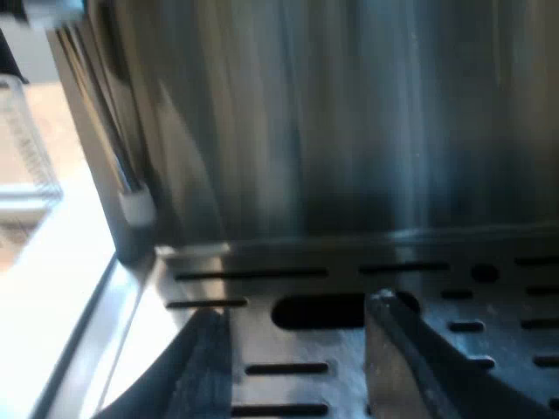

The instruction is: Put the handle in the coffee machine

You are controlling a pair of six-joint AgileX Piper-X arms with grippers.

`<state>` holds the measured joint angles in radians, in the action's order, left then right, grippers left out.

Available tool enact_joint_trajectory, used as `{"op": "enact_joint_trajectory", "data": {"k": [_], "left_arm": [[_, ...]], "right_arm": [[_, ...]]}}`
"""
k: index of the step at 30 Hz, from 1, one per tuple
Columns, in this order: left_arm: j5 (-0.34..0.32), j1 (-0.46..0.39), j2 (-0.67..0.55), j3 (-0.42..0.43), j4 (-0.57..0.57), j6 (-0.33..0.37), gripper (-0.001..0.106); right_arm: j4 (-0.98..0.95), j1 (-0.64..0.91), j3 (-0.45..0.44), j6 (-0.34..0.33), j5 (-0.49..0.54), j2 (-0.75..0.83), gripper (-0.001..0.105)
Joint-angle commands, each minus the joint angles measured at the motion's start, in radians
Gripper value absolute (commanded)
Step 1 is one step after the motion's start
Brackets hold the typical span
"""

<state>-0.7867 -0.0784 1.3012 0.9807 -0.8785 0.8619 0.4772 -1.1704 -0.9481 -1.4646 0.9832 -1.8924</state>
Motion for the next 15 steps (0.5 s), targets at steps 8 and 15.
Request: {"op": "enact_joint_trajectory", "data": {"k": [8, 15], "left_arm": [[-0.289, -0.006, -0.044, 0.052, 0.135, 0.039, 0.0], [-0.289, -0.006, -0.044, 0.052, 0.135, 0.039, 0.0]], "right_arm": [[0.135, 0.044, -0.005, -0.007, 0.003, -0.027, 0.039], [0.287, 0.093, -0.005, -0.136, 0.003, -0.064, 0.039]]}}
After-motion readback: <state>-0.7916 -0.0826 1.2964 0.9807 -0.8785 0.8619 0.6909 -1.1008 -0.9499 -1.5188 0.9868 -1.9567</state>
